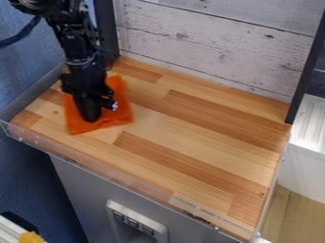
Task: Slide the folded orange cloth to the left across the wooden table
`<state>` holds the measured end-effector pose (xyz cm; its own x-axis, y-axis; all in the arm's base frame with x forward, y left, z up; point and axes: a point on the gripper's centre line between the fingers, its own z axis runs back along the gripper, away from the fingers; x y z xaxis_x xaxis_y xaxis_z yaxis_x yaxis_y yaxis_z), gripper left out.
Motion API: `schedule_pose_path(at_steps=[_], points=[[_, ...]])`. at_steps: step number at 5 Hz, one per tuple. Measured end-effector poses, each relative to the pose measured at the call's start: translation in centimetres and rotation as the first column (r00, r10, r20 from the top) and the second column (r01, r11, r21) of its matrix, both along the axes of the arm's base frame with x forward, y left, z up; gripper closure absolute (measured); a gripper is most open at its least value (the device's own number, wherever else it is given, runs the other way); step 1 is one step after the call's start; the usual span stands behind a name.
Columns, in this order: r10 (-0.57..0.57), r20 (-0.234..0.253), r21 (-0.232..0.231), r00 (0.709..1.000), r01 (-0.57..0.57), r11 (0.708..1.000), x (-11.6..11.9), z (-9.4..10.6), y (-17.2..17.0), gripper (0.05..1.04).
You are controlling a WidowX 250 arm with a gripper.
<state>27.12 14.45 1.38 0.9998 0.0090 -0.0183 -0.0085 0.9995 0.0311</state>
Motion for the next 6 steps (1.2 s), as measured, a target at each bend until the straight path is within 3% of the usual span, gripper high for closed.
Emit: schedule_pose_path(at_steps=[1, 2, 3, 5, 6], points=[[-0.009, -0.053, -0.021, 0.999, 0.007, 1.000, -0.6, 0.8, -0.9, 0.597], [-0.027, -0.029, -0.013, 0.999, 0.027, 1.000, -0.1, 3.2, -3.0, 0.295], [-0.029, -0.017, -0.017, 0.999, 0.028, 0.999, -0.4, 4.6, -5.6, 0.084], [-0.031, 0.024, -0.025, 0.999, 0.032, 0.999, -1.2, 7.3, -11.2, 0.084], [-0.028, 0.016, -0.035, 0.999, 0.028, 0.999, -1.5, 7.8, -13.4, 0.084]])
